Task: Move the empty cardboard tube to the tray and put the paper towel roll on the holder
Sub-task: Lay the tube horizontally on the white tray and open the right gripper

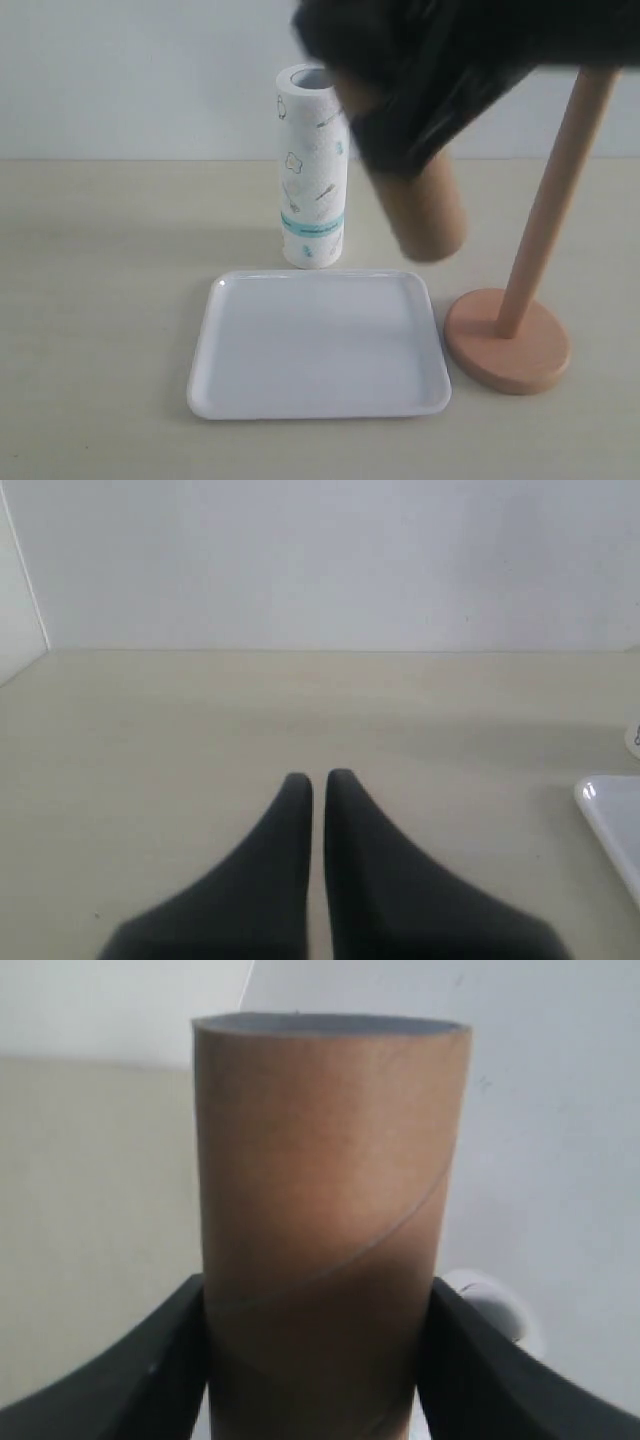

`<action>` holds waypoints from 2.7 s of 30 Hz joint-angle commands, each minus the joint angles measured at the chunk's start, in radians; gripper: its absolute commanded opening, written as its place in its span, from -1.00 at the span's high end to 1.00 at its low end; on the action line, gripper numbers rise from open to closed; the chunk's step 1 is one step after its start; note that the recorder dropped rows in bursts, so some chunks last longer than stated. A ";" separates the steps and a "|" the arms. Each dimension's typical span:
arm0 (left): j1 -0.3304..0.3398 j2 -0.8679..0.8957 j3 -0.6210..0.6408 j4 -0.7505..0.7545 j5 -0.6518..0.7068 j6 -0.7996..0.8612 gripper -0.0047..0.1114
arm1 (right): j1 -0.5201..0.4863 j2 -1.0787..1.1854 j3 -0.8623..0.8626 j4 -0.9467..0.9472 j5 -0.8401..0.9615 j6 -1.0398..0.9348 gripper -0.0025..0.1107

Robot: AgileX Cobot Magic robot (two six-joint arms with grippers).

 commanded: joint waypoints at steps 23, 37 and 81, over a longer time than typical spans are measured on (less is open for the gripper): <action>-0.003 -0.002 0.004 -0.007 0.000 -0.007 0.85 | 0.055 0.853 -0.675 -0.451 0.800 -0.031 0.96; -0.003 -0.002 0.004 -0.007 0.000 -0.007 0.85 | 0.138 1.049 -0.714 -0.612 0.715 0.143 0.95; -0.003 -0.002 0.004 -0.007 0.000 -0.007 0.85 | 0.138 0.469 -0.646 -0.479 1.013 0.492 0.96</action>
